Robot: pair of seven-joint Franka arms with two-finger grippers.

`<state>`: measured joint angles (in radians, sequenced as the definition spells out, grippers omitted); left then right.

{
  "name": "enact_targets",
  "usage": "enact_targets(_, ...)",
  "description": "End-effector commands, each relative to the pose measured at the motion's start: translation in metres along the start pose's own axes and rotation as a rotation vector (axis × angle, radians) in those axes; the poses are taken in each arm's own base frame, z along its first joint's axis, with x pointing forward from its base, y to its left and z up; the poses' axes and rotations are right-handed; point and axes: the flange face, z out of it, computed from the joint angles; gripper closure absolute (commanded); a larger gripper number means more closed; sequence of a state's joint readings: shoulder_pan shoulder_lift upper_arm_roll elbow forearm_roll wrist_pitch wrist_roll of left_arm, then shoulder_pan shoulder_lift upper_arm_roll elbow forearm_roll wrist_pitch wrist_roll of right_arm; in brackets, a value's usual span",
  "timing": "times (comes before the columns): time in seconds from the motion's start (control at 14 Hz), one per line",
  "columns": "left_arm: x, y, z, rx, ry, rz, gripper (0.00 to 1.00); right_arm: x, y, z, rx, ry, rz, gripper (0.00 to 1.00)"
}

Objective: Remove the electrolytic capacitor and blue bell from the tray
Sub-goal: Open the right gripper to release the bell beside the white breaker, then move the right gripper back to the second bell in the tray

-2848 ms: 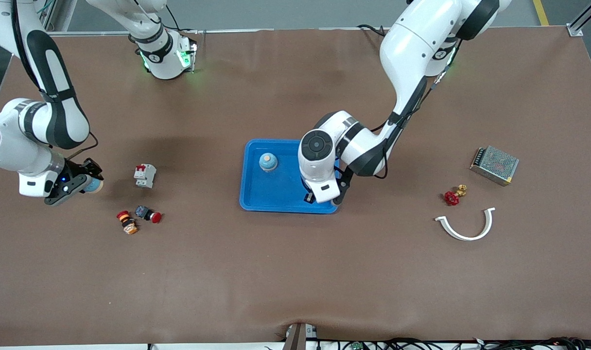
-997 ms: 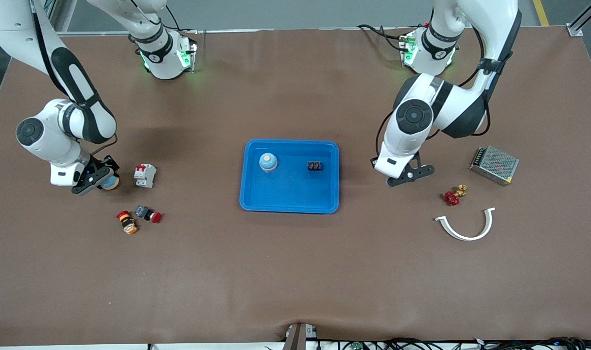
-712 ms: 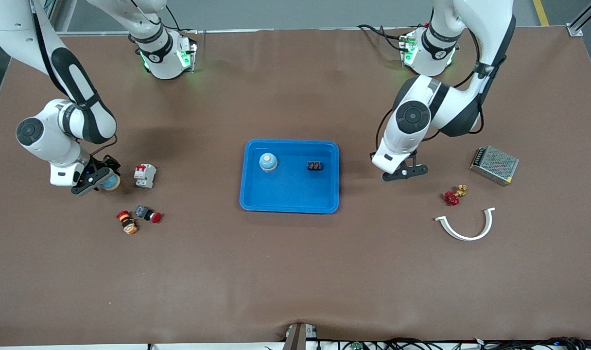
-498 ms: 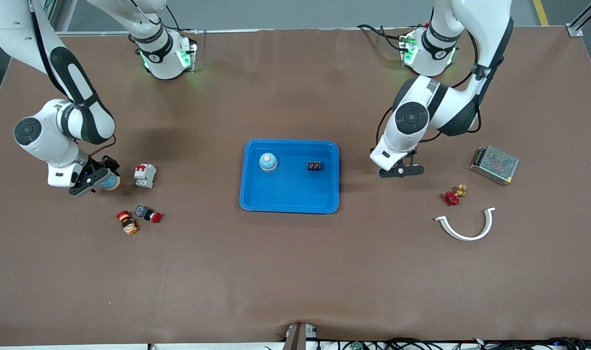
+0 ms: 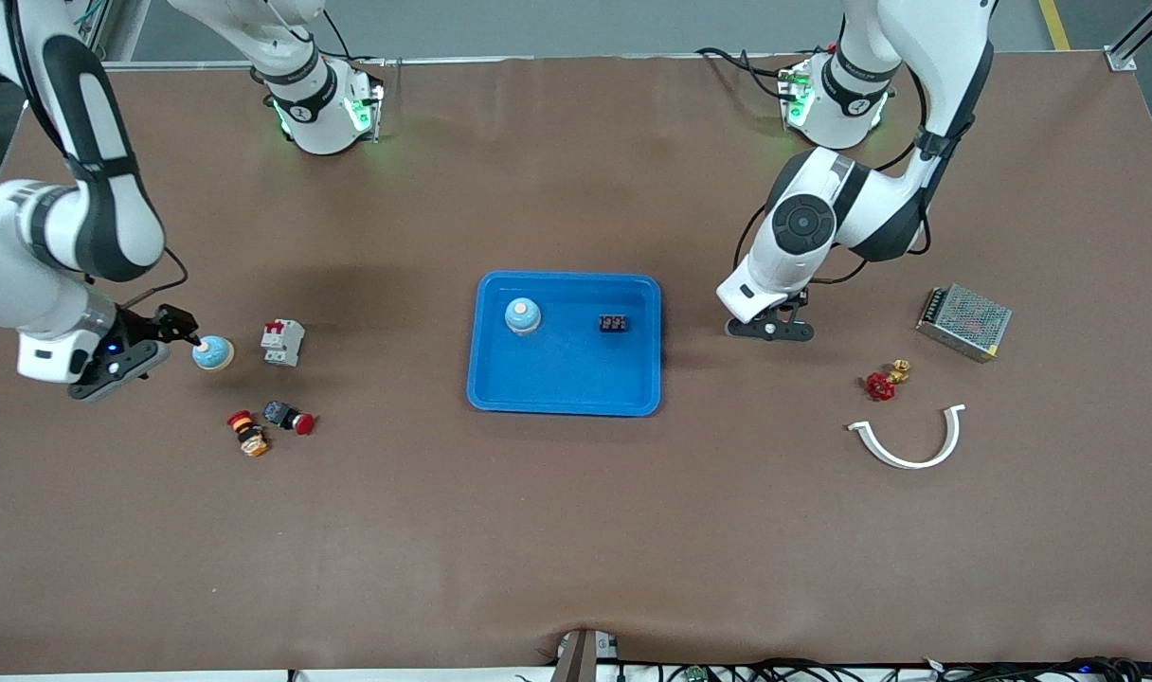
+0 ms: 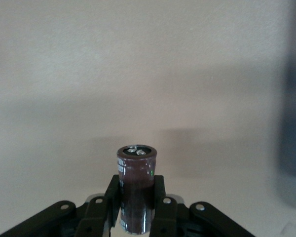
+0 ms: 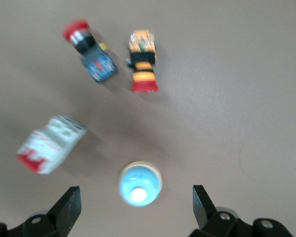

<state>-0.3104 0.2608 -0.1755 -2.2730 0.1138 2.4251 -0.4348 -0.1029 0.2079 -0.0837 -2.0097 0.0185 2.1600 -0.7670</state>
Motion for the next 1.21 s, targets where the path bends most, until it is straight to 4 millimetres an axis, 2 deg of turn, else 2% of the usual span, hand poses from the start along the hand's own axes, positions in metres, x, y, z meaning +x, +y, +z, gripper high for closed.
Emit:
enact_targets(0.0,-0.018,-0.023,0.006,-0.038,0.068,-0.014,1.00,0.034,-0.022,-0.060,0.017,-0.023,0.082,0.00)
enact_targets(0.14,-0.021,-0.024,0.011,-0.036,0.066,-0.011,1.00,0.053,-0.042,-0.083,0.016,-0.027,0.148,0.00)
enact_targets(0.28,-0.021,-0.025,0.013,-0.036,0.064,-0.008,1.00,0.076,-0.073,-0.093,0.009,-0.023,0.232,0.00)
enact_targets(0.43,-0.022,-0.024,0.017,-0.044,0.078,-0.007,1.00,0.095,-0.113,-0.104,0.006,-0.021,0.310,0.00)
enact_targets(0.64,-0.024,-0.023,0.029,-0.057,0.088,-0.006,1.00,0.123,-0.188,-0.116,-0.003,-0.025,0.413,0.00)
enact_targets(0.93,-0.026,-0.022,0.036,-0.063,0.095,-0.005,1.00,0.152,-0.275,-0.108,0.024,-0.027,0.529,0.00)
enact_targets(1.14,-0.027,-0.020,0.044,-0.067,0.094,0.000,1.00,0.164,-0.319,-0.106,0.043,-0.008,0.592,0.00)
